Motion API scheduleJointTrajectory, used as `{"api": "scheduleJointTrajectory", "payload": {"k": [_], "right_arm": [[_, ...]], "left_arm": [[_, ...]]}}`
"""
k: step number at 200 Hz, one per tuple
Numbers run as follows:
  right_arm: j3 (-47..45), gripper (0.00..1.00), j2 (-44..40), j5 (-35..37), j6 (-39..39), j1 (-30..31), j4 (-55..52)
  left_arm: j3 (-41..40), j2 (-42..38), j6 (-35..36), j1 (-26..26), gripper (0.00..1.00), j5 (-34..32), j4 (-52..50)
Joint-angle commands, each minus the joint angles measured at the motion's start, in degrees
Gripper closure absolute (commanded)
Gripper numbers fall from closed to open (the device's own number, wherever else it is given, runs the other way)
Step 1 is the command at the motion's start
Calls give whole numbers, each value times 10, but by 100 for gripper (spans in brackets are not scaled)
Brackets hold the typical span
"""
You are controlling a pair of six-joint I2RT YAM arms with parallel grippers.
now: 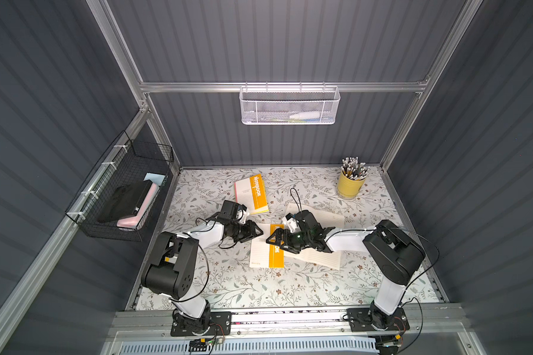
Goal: Close the notebook
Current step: Pick up the notebook from the center of the board.
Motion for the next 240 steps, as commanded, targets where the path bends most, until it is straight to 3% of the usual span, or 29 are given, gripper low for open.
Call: {"api": "scheduleJointTrajectory", "payload": {"k": [1, 27, 159, 240], "right_arm": [[-12, 1, 3, 1, -1, 1, -17], [-15, 1, 2, 1, 0, 1, -15], [-11, 1, 2, -3, -11, 0, -27], [-4, 1, 9, -8, -13, -1, -28]], "left_arm": [[3, -27, 22, 2, 55, -21, -48], [-19, -35, 20, 13, 62, -1, -33], [-123, -39, -5, 59, 64, 60, 67], [-191, -16, -24, 87, 69, 145, 171]]}}
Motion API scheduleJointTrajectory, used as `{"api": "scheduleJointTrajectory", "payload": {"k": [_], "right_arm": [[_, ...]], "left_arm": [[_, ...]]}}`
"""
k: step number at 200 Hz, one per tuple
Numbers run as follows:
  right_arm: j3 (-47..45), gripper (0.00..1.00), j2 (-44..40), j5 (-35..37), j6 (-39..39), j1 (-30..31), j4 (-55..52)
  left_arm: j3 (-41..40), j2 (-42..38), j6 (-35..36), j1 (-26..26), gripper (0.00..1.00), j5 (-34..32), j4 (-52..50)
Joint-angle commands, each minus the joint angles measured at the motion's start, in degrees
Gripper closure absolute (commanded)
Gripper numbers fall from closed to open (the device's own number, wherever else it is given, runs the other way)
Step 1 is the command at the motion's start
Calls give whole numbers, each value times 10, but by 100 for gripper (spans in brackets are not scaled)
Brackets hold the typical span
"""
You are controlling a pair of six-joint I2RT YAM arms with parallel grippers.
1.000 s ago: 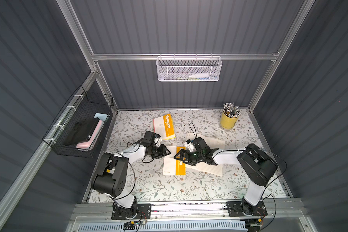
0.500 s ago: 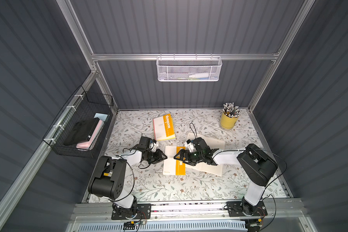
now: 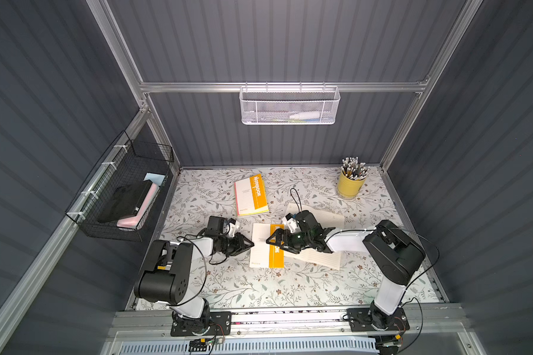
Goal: Close the notebook
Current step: Pick up the notebook from the center of the board.
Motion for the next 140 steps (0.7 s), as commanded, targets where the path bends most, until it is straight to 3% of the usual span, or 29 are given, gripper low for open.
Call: {"api": "scheduleJointTrajectory", "payload": {"k": [1, 72, 140], "right_arm": [[0, 1, 9, -6, -7, -1, -32], [6, 1, 11, -8, -9, -1, -37], [3, 1, 11, -8, -9, -1, -36]], "left_arm": [[-27, 16, -10, 3, 69, 35, 41], [-49, 38, -16, 3, 73, 69, 112], [-53, 37, -28, 3, 94, 79, 134]]}}
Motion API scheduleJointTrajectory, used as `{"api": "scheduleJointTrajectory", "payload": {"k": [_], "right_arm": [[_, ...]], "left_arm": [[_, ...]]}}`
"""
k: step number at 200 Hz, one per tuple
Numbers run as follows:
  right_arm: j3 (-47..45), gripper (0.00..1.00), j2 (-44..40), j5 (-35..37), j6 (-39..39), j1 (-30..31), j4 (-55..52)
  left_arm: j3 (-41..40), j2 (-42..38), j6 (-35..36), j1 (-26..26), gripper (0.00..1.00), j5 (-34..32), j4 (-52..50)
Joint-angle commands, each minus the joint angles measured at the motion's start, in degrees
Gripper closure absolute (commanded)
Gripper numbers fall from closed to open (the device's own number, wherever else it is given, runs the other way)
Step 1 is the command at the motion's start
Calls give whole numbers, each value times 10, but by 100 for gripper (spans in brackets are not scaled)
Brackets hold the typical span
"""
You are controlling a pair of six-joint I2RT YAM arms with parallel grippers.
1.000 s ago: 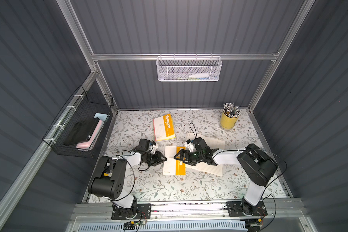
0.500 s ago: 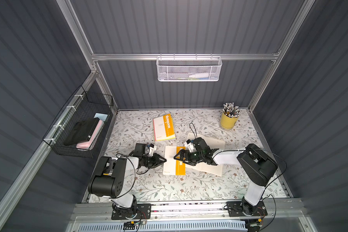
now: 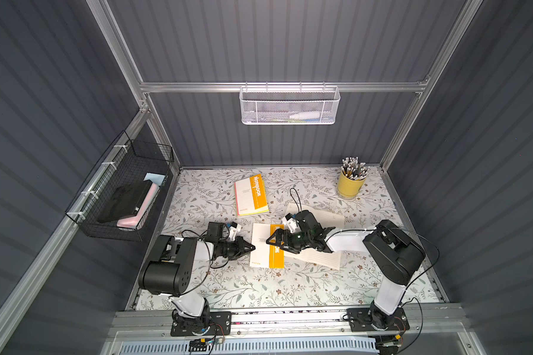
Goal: Close the notebook
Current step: Pick up the notebook from the center of the board.
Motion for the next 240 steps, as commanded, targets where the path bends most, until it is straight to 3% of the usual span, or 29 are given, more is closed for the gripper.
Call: {"api": "scheduleJointTrajectory", "payload": {"k": [1, 35, 73, 120, 199, 240], "right_arm": [[0, 1, 11, -4, -4, 0, -29], [7, 1, 4, -7, -6, 0, -31], [36, 1, -33, 8, -29, 0, -78], [71, 1, -86, 44, -62, -6, -149], [68, 1, -164, 65, -72, -58, -171], [35, 1, -182, 56, -73, -75, -170]], "left_arm": [[-7, -2, -3, 0, 94, 13, 9], [0, -20, -4, 0, 100, 16, -1], [29, -66, 0, 0, 100, 9, -50], [119, -104, 25, 1, 100, 13, -151], [328, -54, 96, 35, 100, 34, -282], [399, 10, 87, 88, 100, 37, -262]]}}
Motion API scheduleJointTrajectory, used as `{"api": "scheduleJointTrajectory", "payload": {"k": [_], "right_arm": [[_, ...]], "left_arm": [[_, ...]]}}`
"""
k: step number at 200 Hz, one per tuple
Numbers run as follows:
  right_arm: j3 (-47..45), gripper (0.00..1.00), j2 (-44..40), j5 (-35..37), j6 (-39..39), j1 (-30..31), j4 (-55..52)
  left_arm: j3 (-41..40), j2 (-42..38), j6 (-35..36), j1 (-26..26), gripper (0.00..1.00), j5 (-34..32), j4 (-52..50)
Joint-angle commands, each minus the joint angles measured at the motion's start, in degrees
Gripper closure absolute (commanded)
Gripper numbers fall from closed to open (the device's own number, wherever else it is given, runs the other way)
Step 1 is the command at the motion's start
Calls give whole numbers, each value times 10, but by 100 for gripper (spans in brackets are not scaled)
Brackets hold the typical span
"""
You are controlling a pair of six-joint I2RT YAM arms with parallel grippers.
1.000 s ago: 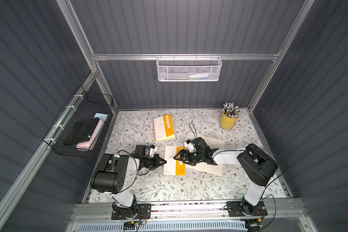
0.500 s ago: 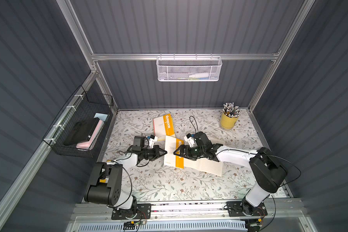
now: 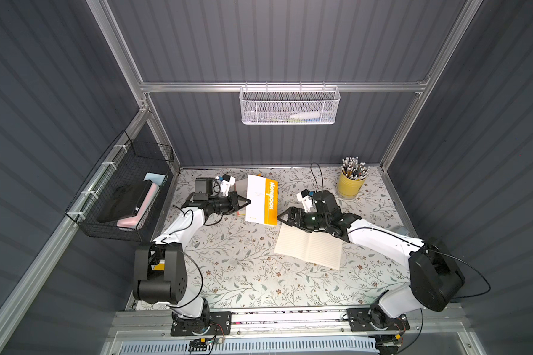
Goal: Close the notebook
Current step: Pick up the notebook from the center of the board, then place the notebook at the notebook.
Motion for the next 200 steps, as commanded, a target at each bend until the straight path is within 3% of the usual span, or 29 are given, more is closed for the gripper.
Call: {"api": "scheduleJointTrajectory", "payload": {"k": [1, 99, 200], "right_arm": [[-23, 1, -7, -2, -9, -5, -15], [-38, 1, -6, -20, -4, -9, -8], [-43, 1, -8, -23, -6, -12, -13]], "left_arm": [[37, 37, 12, 26, 100, 12, -10], [171, 172, -53, 55, 100, 22, 50], [163, 256, -75, 59, 100, 7, 102]]}}
